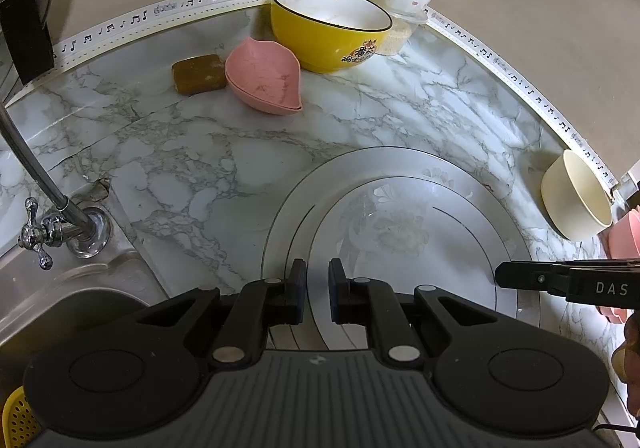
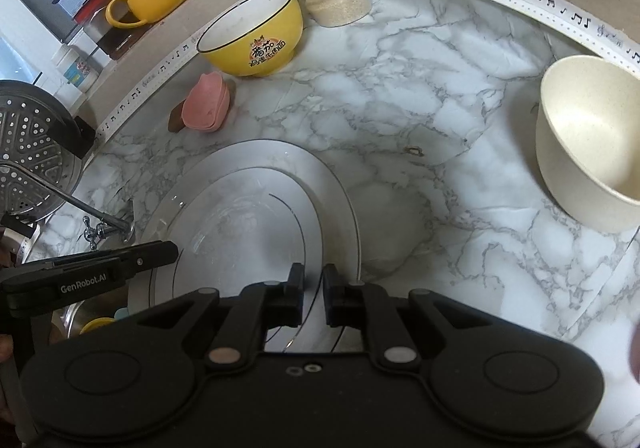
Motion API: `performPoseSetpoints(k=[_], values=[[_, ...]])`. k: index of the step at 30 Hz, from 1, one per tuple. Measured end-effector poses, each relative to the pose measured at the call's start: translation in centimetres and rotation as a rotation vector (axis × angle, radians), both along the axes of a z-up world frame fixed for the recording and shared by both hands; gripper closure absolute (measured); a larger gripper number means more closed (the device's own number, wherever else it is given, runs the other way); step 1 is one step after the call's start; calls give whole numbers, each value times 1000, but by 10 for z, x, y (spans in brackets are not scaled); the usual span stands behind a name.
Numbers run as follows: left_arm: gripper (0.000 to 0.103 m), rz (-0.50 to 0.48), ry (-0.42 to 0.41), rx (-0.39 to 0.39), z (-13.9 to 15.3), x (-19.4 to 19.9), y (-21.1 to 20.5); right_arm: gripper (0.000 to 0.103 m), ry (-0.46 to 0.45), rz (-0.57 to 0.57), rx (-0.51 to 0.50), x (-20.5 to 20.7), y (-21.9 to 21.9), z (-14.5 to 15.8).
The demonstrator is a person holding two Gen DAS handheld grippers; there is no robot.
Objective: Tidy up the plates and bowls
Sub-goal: 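Open both grippers and lift away from the stacked plates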
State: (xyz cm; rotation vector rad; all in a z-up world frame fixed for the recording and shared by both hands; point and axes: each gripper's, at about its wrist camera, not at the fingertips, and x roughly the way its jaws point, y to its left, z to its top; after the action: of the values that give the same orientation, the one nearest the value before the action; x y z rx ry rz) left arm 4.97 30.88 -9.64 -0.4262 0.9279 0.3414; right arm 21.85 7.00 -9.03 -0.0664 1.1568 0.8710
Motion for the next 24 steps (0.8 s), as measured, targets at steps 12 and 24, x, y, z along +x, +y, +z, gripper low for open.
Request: performPoseSetpoints(k=[12, 24], values=[[92, -1, 6, -9, 0, 1, -1, 92, -30, 25, -19, 0, -3, 8], [92, -4, -26, 45, 20, -12, -10, 92, -101, 54, 4, -14, -14, 29]])
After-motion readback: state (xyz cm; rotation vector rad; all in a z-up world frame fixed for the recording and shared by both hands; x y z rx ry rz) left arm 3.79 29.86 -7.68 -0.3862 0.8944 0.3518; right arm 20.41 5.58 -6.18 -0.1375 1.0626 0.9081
